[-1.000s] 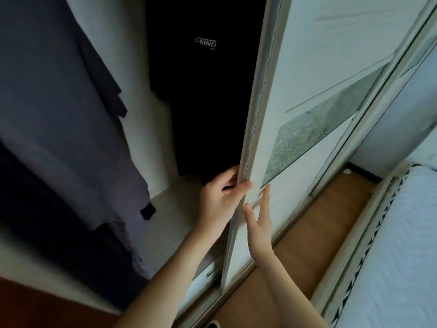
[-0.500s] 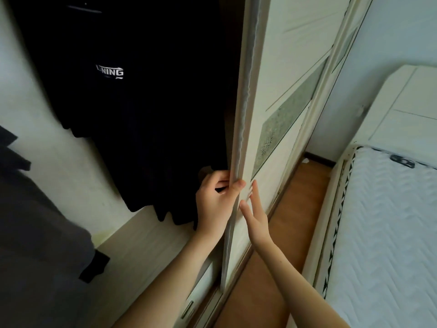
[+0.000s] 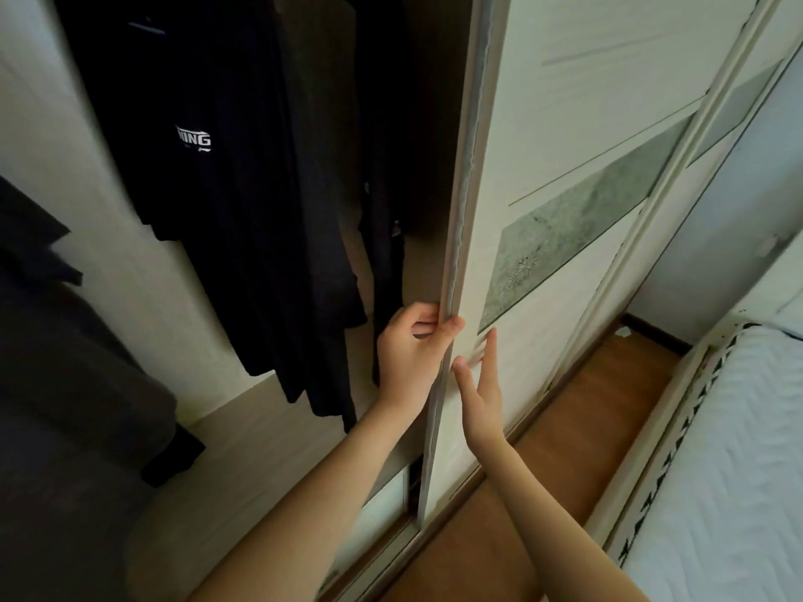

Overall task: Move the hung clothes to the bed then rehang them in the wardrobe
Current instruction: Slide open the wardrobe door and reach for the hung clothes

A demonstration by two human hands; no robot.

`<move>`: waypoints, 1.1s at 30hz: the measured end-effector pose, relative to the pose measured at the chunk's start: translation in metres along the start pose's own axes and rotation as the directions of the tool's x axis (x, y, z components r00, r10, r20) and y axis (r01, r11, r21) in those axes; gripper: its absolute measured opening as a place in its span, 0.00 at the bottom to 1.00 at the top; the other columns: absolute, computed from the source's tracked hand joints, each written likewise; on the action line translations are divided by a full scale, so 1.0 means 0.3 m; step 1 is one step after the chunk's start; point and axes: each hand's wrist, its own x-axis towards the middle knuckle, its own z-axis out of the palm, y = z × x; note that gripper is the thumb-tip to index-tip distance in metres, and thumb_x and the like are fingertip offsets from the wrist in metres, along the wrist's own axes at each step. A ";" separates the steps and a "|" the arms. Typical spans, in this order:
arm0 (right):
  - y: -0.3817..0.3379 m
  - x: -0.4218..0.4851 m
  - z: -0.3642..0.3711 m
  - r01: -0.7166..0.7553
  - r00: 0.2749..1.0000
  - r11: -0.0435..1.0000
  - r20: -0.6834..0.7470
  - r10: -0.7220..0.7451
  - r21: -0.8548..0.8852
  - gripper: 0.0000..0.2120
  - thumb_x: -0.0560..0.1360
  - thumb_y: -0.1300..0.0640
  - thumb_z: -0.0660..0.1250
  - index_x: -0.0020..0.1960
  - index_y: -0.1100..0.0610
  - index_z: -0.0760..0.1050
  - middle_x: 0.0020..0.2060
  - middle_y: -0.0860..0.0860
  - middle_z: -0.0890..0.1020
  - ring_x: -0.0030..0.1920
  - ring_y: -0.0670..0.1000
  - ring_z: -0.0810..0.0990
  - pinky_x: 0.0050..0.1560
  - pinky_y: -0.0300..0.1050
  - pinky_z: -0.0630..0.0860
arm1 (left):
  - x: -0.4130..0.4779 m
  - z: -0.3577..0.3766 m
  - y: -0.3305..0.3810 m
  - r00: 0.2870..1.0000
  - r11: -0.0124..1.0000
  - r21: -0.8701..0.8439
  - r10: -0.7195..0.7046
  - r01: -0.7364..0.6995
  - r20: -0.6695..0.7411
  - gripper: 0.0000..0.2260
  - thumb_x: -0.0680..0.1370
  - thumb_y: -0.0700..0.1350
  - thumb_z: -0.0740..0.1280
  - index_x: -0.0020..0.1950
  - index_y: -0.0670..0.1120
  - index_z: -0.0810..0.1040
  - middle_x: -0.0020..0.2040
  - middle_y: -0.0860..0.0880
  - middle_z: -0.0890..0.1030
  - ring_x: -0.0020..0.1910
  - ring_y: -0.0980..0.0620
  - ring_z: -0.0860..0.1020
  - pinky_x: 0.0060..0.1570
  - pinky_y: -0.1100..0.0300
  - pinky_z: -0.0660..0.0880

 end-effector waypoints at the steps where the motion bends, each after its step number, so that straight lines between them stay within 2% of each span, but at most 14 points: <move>1: 0.001 0.016 -0.011 0.003 1.000 1.000 0.002 -0.003 0.001 0.34 0.80 0.50 0.60 0.80 0.50 0.46 0.78 0.43 0.51 0.75 0.38 0.50 0.54 0.12 0.53 | 0.009 0.017 0.003 1.000 1.000 -0.003 -0.001 0.001 0.000 0.03 0.73 0.42 0.74 0.44 0.46 0.81 0.40 0.55 0.83 0.40 0.64 0.81 0.40 0.73 0.74; 6: 0.024 0.110 -0.068 0.018 1.000 1.000 -0.003 -0.018 0.001 0.35 0.79 0.46 0.60 0.80 0.50 0.45 0.79 0.44 0.50 0.77 0.42 0.49 0.54 0.11 0.53 | 0.061 0.103 0.026 0.999 1.000 0.023 -0.019 0.018 0.028 0.03 0.73 0.42 0.73 0.44 0.47 0.81 0.38 0.59 0.82 0.38 0.68 0.80 0.38 0.75 0.73; 11: 0.017 0.132 -0.094 0.028 1.000 0.999 0.008 -0.029 0.033 0.34 0.80 0.48 0.60 0.80 0.50 0.46 0.79 0.44 0.51 0.77 0.42 0.49 0.52 0.12 0.55 | 0.056 0.144 0.016 1.000 0.999 0.046 -0.015 0.015 -0.008 0.04 0.75 0.46 0.72 0.48 0.47 0.82 0.40 0.60 0.82 0.40 0.66 0.80 0.41 0.71 0.76; 14: 0.012 0.075 -0.075 -0.031 0.999 0.996 -0.032 0.034 0.084 0.31 0.80 0.47 0.61 0.79 0.50 0.53 0.76 0.46 0.60 0.75 0.44 0.59 0.54 0.19 0.62 | 0.029 0.115 0.018 0.998 0.998 0.062 -0.035 0.032 0.045 0.10 0.76 0.46 0.70 0.55 0.43 0.81 0.47 0.54 0.84 0.45 0.64 0.80 0.44 0.75 0.74; 17: 0.063 -0.082 -0.001 -0.149 0.982 0.984 -0.102 0.159 0.100 0.24 0.80 0.53 0.62 0.74 0.53 0.61 0.68 0.50 0.69 0.68 0.48 0.69 0.57 0.31 0.68 | -0.030 0.018 -0.002 0.992 0.992 0.095 -0.088 0.080 0.089 0.13 0.78 0.46 0.68 0.62 0.45 0.79 0.54 0.52 0.82 0.50 0.63 0.79 0.48 0.76 0.72; 18: 0.085 -0.150 0.037 -0.196 0.977 0.976 -0.064 0.203 0.098 0.22 0.80 0.55 0.62 0.72 0.53 0.63 0.66 0.51 0.71 0.67 0.50 0.71 0.60 0.38 0.70 | -0.062 -0.032 -0.018 0.991 0.989 0.104 -0.110 0.102 0.081 0.13 0.79 0.46 0.67 0.63 0.46 0.79 0.55 0.53 0.82 0.51 0.64 0.78 0.49 0.76 0.72; 20: 0.111 -0.268 0.119 -0.282 0.957 0.955 0.098 0.272 0.097 0.16 0.80 0.56 0.63 0.67 0.53 0.68 0.62 0.51 0.75 0.63 0.52 0.74 0.62 0.47 0.73 | -0.141 -0.149 -0.054 0.988 0.981 0.130 -0.150 0.146 0.022 0.13 0.80 0.46 0.65 0.63 0.48 0.79 0.56 0.55 0.81 0.54 0.65 0.78 0.51 0.75 0.72; 23: 0.055 -0.347 0.252 -0.327 0.881 0.941 0.389 0.270 0.086 0.09 0.80 0.57 0.61 0.59 0.51 0.74 0.55 0.50 0.79 0.59 0.52 0.78 0.62 0.52 0.74 | -0.277 -0.350 -0.079 0.978 0.968 0.172 -0.164 0.185 -0.128 0.12 0.81 0.47 0.63 0.64 0.49 0.78 0.56 0.57 0.81 0.57 0.64 0.78 0.56 0.70 0.73; 26: -0.102 -0.370 0.404 -0.182 0.797 0.975 0.599 0.072 0.124 0.08 0.78 0.58 0.61 0.54 0.53 0.78 0.52 0.55 0.80 0.54 0.53 0.80 0.60 0.53 0.74 | -0.386 -0.558 -0.041 0.945 0.959 0.219 -0.109 0.181 -0.308 0.12 0.82 0.48 0.61 0.61 0.48 0.79 0.54 0.57 0.83 0.56 0.62 0.79 0.56 0.69 0.73; 28: -0.231 -0.377 0.514 -0.079 0.720 0.981 0.691 -0.067 0.178 0.09 0.78 0.63 0.61 0.52 0.56 0.78 0.50 0.56 0.81 0.51 0.50 0.80 0.58 0.50 0.75 | -0.423 -0.694 0.030 0.901 0.952 0.259 -0.039 0.165 -0.432 0.13 0.80 0.50 0.60 0.60 0.51 0.80 0.54 0.55 0.83 0.55 0.61 0.80 0.56 0.67 0.73; 30: -0.371 -0.379 0.627 -0.024 0.632 0.972 0.757 -0.167 0.235 0.11 0.79 0.68 0.60 0.53 0.57 0.78 0.48 0.54 0.83 0.49 0.46 0.81 0.57 0.45 0.75 | -0.438 -0.820 0.129 0.854 0.948 0.292 0.046 0.126 -0.518 0.12 0.79 0.50 0.60 0.59 0.55 0.78 0.56 0.54 0.82 0.57 0.62 0.79 0.57 0.69 0.73; 33: -0.606 -0.371 0.786 0.035 0.534 0.944 0.793 -0.295 0.328 0.10 0.79 0.66 0.61 0.56 0.59 0.78 0.47 0.51 0.83 0.48 0.42 0.81 0.56 0.41 0.75 | -0.430 -0.994 0.307 0.785 0.907 0.419 0.235 0.034 -0.573 0.11 0.81 0.45 0.61 0.61 0.53 0.79 0.57 0.55 0.81 0.58 0.63 0.78 0.55 0.73 0.71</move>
